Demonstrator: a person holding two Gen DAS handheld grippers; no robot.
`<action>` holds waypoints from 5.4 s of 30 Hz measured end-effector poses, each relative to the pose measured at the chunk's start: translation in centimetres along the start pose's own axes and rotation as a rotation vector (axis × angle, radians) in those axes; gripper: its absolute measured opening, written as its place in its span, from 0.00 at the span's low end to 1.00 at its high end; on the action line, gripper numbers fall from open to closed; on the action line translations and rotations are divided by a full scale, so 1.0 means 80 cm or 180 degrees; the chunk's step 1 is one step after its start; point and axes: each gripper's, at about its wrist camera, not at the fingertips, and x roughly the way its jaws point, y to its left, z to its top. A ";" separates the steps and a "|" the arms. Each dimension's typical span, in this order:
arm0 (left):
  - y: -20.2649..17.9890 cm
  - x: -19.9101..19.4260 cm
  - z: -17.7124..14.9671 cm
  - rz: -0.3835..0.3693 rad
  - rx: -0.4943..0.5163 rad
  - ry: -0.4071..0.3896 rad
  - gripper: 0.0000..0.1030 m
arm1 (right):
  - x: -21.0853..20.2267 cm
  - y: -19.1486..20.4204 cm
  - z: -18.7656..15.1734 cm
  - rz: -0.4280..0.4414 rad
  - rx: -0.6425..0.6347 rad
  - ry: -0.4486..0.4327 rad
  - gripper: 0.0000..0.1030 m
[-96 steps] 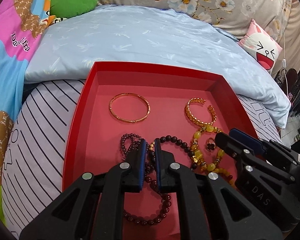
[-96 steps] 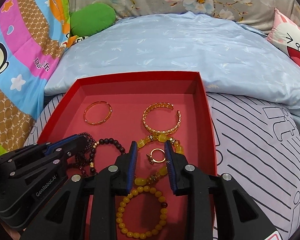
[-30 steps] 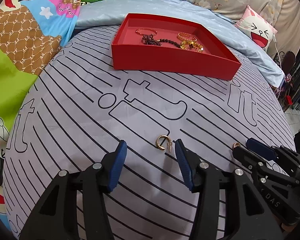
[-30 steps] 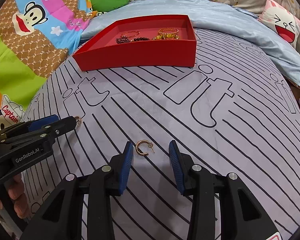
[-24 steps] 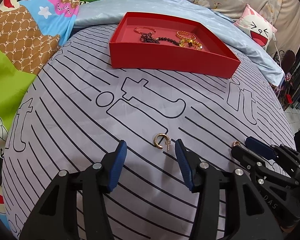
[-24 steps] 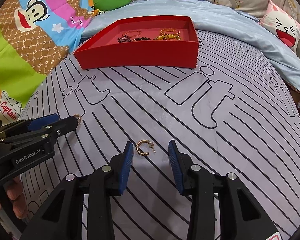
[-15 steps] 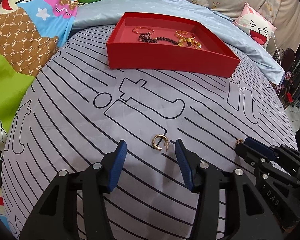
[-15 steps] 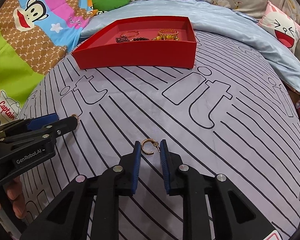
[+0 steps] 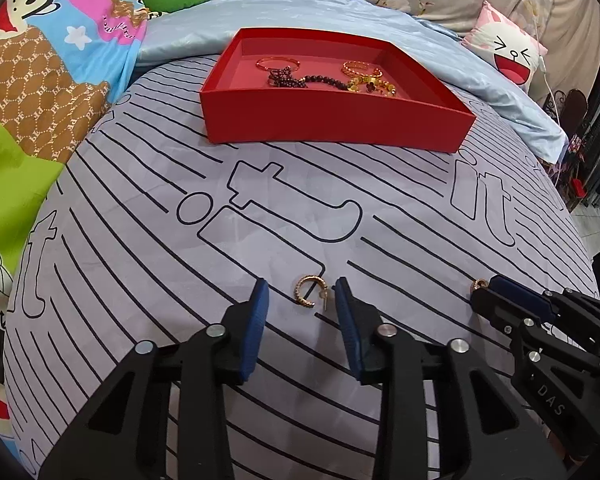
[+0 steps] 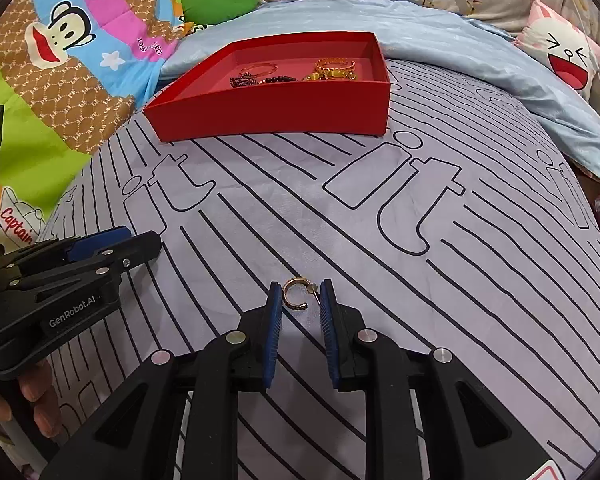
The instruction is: Organize jewelry
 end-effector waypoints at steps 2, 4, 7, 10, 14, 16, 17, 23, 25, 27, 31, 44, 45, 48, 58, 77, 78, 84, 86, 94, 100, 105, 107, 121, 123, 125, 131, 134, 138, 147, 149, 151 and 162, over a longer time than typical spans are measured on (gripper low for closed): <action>-0.001 0.001 0.001 -0.0005 0.0017 0.0002 0.25 | 0.000 0.000 0.000 0.0002 0.0003 -0.0001 0.18; -0.002 0.001 0.001 -0.0013 0.0028 0.0003 0.21 | 0.000 0.000 0.000 0.0001 0.0003 0.0000 0.18; -0.003 0.002 0.002 -0.0014 0.0037 0.0000 0.18 | 0.000 0.000 0.000 0.0002 0.0005 0.0000 0.18; -0.004 0.002 0.001 -0.0019 0.0051 -0.0001 0.17 | 0.000 0.000 0.000 0.0003 0.0006 0.0001 0.18; -0.005 0.001 0.002 -0.0022 0.0060 0.0013 0.17 | -0.001 -0.001 0.000 0.0016 0.0026 0.0006 0.18; -0.006 0.000 0.002 -0.0035 0.0049 0.0030 0.17 | -0.002 -0.001 0.001 0.0028 0.0041 0.0010 0.18; -0.007 0.000 0.002 -0.0043 0.0046 0.0037 0.17 | -0.002 -0.002 0.000 0.0040 0.0055 0.0013 0.18; -0.012 -0.006 0.007 -0.0072 0.0045 0.0027 0.17 | -0.008 -0.003 0.004 0.0078 0.0085 -0.0006 0.18; -0.013 -0.009 0.011 -0.0080 0.0041 0.0013 0.17 | -0.011 -0.001 0.006 0.0090 0.0079 -0.0029 0.18; -0.014 -0.011 0.014 -0.0087 0.0043 0.0005 0.17 | -0.013 0.000 0.010 0.0101 0.0075 -0.0051 0.18; -0.017 -0.015 0.024 -0.0091 0.0048 -0.0026 0.17 | -0.018 0.004 0.021 0.0124 0.0061 -0.0110 0.18; -0.024 -0.019 0.079 -0.0144 0.0067 -0.0220 0.17 | -0.029 0.005 0.094 0.0151 0.0006 -0.0418 0.18; -0.024 -0.019 0.085 -0.0152 0.0069 -0.0242 0.17 | -0.029 0.005 0.099 0.0150 0.0000 -0.0441 0.18; -0.026 -0.019 0.109 -0.0167 0.0085 -0.0331 0.17 | -0.030 0.004 0.123 0.0157 -0.0024 -0.0532 0.18; -0.026 -0.002 0.199 -0.0152 0.0139 -0.0584 0.17 | -0.008 0.002 0.206 0.0100 -0.0107 -0.0733 0.18; 0.000 0.126 0.298 0.0082 0.0099 -0.0291 0.17 | 0.122 -0.019 0.312 -0.0037 -0.0059 -0.0436 0.18; 0.001 0.130 0.299 0.0082 0.0091 -0.0274 0.17 | 0.126 -0.020 0.313 -0.0031 -0.0056 -0.0414 0.18; 0.007 0.145 0.302 0.0101 0.0059 -0.0204 0.18 | 0.142 -0.021 0.316 -0.0030 -0.0047 -0.0336 0.18; 0.009 0.147 0.302 0.0101 0.0049 -0.0195 0.18 | 0.144 -0.021 0.316 -0.0027 -0.0044 -0.0324 0.18; 0.009 0.143 0.300 0.0183 0.0042 -0.0222 0.33 | 0.140 -0.018 0.315 -0.0071 -0.0046 -0.0360 0.20; 0.006 0.131 0.298 0.0203 0.0048 -0.0263 0.33 | 0.127 -0.018 0.310 -0.0066 0.0000 -0.0409 0.21; 0.001 0.117 0.293 0.0198 0.0073 -0.0279 0.33 | 0.112 -0.017 0.301 -0.0081 0.0022 -0.0447 0.21; -0.002 0.109 0.287 0.0216 0.0084 -0.0293 0.35 | 0.103 -0.016 0.296 -0.0111 0.0031 -0.0456 0.21; -0.010 0.052 0.218 0.0339 0.0034 -0.0351 0.58 | 0.038 -0.005 0.222 -0.0309 0.0102 -0.0517 0.33; -0.010 0.048 0.208 0.0356 0.0004 -0.0331 0.63 | 0.032 -0.005 0.212 -0.0314 0.0130 -0.0511 0.35; -0.008 0.044 0.198 0.0388 -0.0026 -0.0326 0.66 | 0.028 -0.006 0.202 -0.0338 0.0156 -0.0507 0.40; -0.003 0.033 0.172 0.0476 -0.0110 -0.0320 0.78 | 0.017 -0.005 0.178 -0.0420 0.0151 -0.0523 0.54; 0.001 0.031 0.162 0.0515 -0.0172 -0.0293 0.85 | 0.014 -0.006 0.169 -0.0455 0.0137 -0.0532 0.58; 0.006 0.028 0.152 0.0522 -0.0203 -0.0297 0.89 | 0.012 -0.009 0.160 -0.0460 0.0158 -0.0548 0.65; 0.008 0.027 0.137 0.0517 -0.0203 -0.0251 0.91 | 0.010 -0.016 0.147 -0.0384 0.0293 -0.0539 0.82; 0.007 0.027 0.134 0.0530 -0.0205 -0.0252 0.91 | 0.010 -0.016 0.144 -0.0394 0.0284 -0.0526 0.82; 0.006 0.027 0.132 0.0535 -0.0204 -0.0252 0.91 | 0.010 -0.016 0.143 -0.0408 0.0289 -0.0521 0.83; 0.008 0.021 0.127 0.0621 -0.0240 -0.0293 0.91 | 0.003 -0.015 0.134 -0.0447 0.0311 -0.0608 0.94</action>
